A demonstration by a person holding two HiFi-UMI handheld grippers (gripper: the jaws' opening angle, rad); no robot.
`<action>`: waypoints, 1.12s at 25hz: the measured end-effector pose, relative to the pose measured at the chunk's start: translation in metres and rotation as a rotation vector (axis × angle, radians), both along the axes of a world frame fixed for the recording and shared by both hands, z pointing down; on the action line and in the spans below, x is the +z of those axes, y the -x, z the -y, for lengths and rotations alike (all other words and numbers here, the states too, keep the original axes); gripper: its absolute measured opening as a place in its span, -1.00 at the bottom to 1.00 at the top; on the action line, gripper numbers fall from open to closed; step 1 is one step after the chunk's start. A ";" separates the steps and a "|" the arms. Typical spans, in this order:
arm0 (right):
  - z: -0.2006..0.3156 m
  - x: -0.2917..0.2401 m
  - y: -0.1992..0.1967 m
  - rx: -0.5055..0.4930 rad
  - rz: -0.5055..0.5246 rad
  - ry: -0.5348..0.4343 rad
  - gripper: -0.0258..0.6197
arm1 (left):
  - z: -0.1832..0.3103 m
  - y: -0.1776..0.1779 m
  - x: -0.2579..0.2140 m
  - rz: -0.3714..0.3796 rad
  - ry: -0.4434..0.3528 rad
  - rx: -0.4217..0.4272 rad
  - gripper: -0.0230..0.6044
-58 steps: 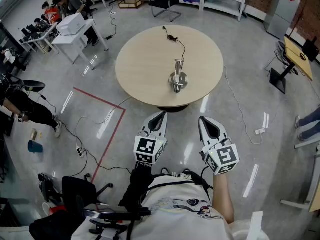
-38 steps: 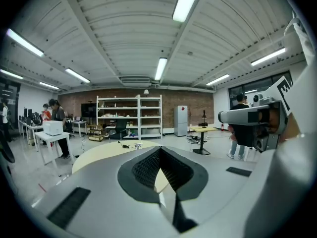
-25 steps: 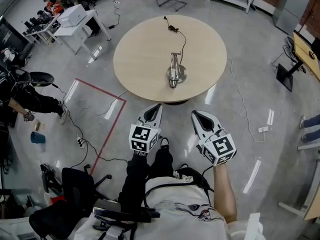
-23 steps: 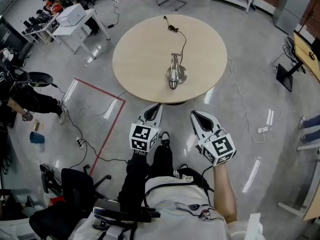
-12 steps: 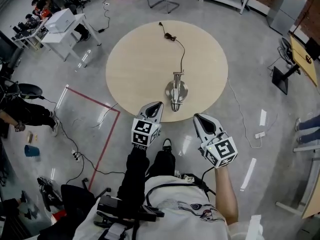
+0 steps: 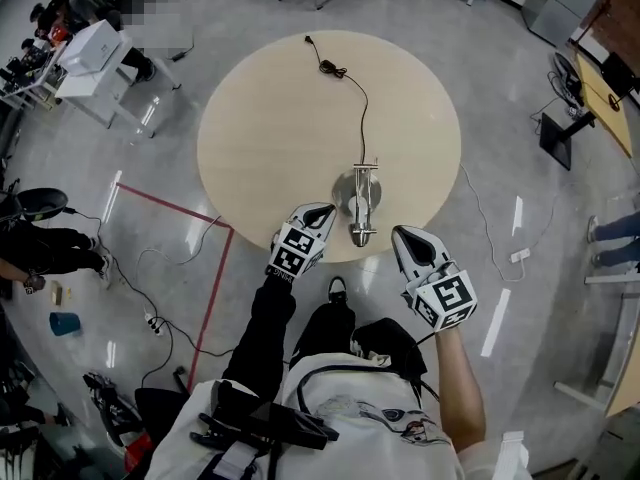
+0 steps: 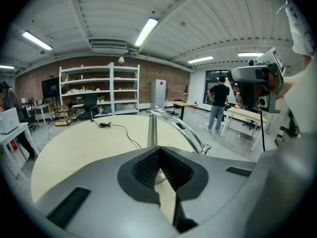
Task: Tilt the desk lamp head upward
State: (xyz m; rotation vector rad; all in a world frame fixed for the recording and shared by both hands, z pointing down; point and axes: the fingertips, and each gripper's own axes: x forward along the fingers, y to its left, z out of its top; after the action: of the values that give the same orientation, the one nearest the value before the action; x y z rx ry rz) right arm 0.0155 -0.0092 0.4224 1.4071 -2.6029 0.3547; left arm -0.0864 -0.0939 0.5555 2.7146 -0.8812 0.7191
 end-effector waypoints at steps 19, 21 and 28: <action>0.031 0.058 0.005 -0.355 -0.207 -0.010 -0.91 | 0.012 -0.019 0.107 0.092 0.149 0.002 -0.92; 0.031 0.067 0.007 -0.381 -0.195 0.008 -0.91 | 0.020 -0.018 0.114 0.102 0.144 0.002 -0.92; 0.021 0.097 0.011 -0.514 -0.280 0.003 -0.76 | 0.040 -0.022 0.130 0.083 0.130 0.032 -0.92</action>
State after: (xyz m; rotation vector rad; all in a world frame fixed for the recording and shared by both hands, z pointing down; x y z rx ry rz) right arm 0.0045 -0.0301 0.5191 0.6781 -2.5926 0.0809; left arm -0.0640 -0.1343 0.6860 2.6065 -0.7819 0.8700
